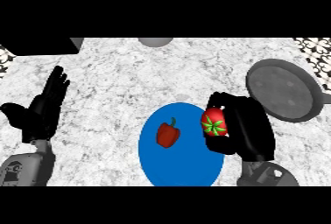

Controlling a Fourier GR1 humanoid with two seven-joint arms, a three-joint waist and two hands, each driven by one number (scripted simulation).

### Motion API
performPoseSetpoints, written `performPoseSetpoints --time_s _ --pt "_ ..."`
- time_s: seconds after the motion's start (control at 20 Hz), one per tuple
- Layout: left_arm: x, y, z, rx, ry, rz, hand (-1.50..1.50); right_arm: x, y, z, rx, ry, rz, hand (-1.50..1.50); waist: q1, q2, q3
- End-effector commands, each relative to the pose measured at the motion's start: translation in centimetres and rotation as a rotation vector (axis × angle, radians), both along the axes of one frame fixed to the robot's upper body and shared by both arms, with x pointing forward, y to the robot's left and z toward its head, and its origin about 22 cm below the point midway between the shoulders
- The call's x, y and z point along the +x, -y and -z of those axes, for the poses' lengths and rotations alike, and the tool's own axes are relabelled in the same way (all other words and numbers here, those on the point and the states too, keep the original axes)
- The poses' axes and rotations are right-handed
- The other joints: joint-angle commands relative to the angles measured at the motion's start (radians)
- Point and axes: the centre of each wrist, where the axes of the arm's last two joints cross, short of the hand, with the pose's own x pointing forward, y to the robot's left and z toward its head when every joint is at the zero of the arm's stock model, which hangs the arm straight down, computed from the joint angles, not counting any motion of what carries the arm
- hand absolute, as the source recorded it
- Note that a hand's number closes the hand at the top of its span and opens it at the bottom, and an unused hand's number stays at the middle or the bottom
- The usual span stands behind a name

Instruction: Pick the tomato from the plate and place it in the pan

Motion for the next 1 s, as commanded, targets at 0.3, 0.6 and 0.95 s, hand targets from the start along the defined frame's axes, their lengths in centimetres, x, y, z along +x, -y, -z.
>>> performPoseSetpoints --time_s 0.3,0.6,0.95 --pt "1.6 1.0 -1.3 -0.016 0.020 0.030 0.00 0.6 7.1 -2.9 0.357 0.139 0.198 1.50 0.034 0.015 0.002" --pt "0.1 1.0 -1.4 -0.003 0.017 0.059 0.00 5.1 15.6 -4.1 0.315 0.174 0.305 1.50 0.048 0.014 0.001" --pt "0.9 2.2 -0.7 -0.004 0.022 0.075 0.00 8.6 23.9 0.2 0.151 0.207 0.391 1.50 0.062 0.023 0.003"
